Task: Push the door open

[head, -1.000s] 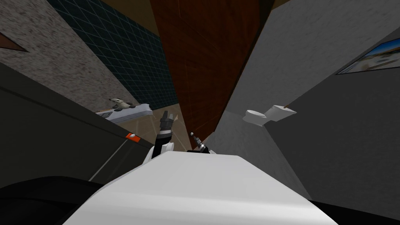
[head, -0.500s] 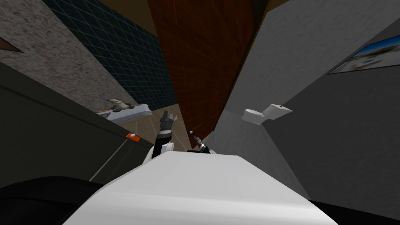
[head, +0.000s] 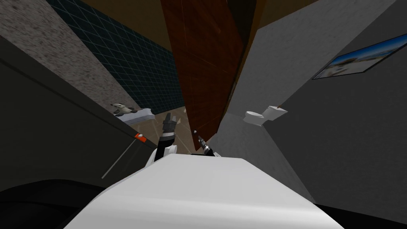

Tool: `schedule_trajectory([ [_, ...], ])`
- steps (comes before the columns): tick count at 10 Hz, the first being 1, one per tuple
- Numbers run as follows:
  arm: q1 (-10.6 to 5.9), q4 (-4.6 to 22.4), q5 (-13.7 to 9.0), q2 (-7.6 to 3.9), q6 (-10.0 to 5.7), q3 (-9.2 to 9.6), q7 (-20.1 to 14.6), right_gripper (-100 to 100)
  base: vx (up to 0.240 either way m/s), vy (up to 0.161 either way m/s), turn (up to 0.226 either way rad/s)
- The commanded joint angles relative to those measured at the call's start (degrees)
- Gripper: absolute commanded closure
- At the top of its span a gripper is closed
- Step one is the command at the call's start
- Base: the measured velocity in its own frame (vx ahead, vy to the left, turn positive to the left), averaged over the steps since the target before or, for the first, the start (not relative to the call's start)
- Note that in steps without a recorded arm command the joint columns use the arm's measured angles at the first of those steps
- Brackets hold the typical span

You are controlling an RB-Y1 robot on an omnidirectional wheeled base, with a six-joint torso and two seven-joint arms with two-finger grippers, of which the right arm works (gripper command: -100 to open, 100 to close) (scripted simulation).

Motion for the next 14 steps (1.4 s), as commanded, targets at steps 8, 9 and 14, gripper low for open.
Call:
schedule_trajectory([
  [8,-0.54,0.6,0.0,0.64,0.03,-0.92,0.2,100,0.112,0.088,0.017],
  [9,-0.54,0.6,0.0,0.64,0.03,-0.92,0.2,100,-0.015,-0.016,0.002],
  [14,-0.59,1.2,-0.2,0.18,0.08,-2.54,0.7,100,0.023,0.042,-0.021],
])
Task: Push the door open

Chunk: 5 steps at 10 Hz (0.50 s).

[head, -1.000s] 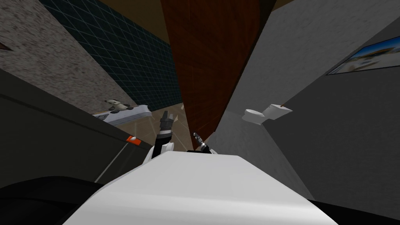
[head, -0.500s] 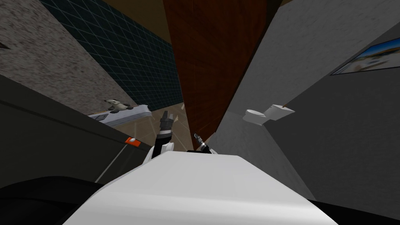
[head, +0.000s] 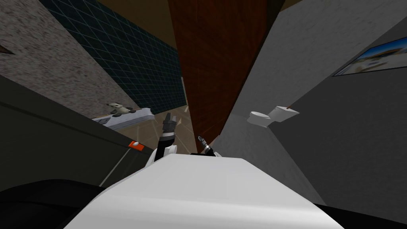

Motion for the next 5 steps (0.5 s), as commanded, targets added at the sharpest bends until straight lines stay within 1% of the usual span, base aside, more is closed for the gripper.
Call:
schedule_trajectory([
  [1,-0.46,0.6,-0.2,-0.18,-0.47,-1.11,0.3,100,0.111,0.15,-0.037],
  [2,-0.52,0.8,-0.3,-0.28,-0.51,-1.9,0.5,100,0.123,0.151,-0.034],
  [4,-0.65,1.3,-0.5,-0.4,-0.62,-3.75,1.1,100,0.135,0.183,-0.065],
  [5,-0.69,1.4,-0.6,-0.41,-0.64,-4.24,1.3,100,0.123,0.163,-0.044],
])
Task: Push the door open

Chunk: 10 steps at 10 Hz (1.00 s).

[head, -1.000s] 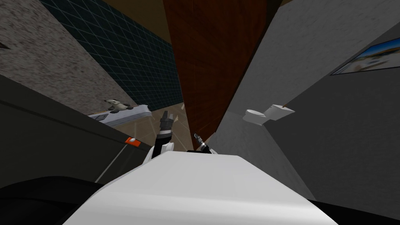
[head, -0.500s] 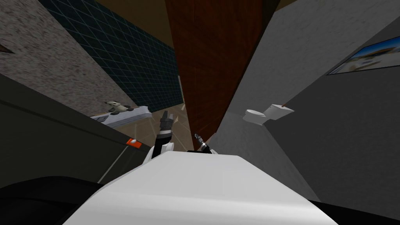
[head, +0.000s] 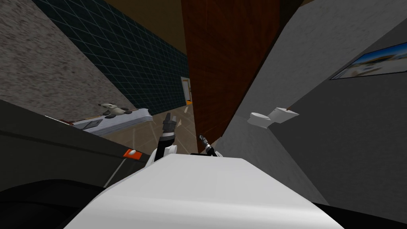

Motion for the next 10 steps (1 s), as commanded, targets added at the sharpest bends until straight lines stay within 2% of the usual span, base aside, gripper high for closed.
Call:
schedule_trajectory([
  [1,0.23,-0.7,-0.4,-0.88,0.43,-2.06,0.5,100,0.134,0.156,-0.041],
  [2,0.23,-0.7,-0.4,-0.88,0.43,-2.06,0.5,100,0.089,0.106,-0.031],
  [4,0.1,-0.3,-0.6,-0.72,0.33,-3.75,1.0,100,0.111,0.103,-0.096],
  [5,0.1,-0.3,-0.6,-0.72,0.33,-3.75,1.0,100,0.078,0.051,-0.024],
  [6,-0.27,0.4,-0.8,-0.6,-0.24,-3.43,0.7,-100,-0.121,-0.032,-0.049],
  [10,0.07,-0.5,-1.1,0.01,0.32,-3.06,0.3,-100,-0.222,-0.088,-0.039],
])
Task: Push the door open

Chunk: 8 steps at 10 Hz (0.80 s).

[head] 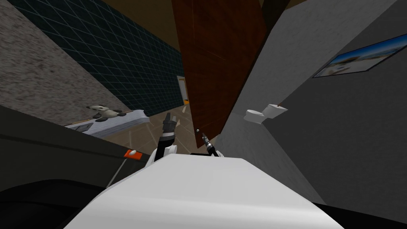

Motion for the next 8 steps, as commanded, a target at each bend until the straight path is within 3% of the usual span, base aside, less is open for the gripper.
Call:
schedule_trajectory([
  [1,0.11,-0.3,-0.2,0.61,0.13,0.18,-0.3,-100,-0.227,-0.068,-0.039],
  [2,0.2,-0.6,-0.3,1.19,0.28,0.28,-0.4,-100,-0.222,-0.058,-0.044],
  [4,0.21,-0.5,-0.2,0.34,0.12,0.05,-0.2,-100,-0.02,0.021,0.013],
  [8,0.18,0.1,-0.3,0.2,-0.64,-0.4,0.1,-100,0.195,0.122,0.022],
])
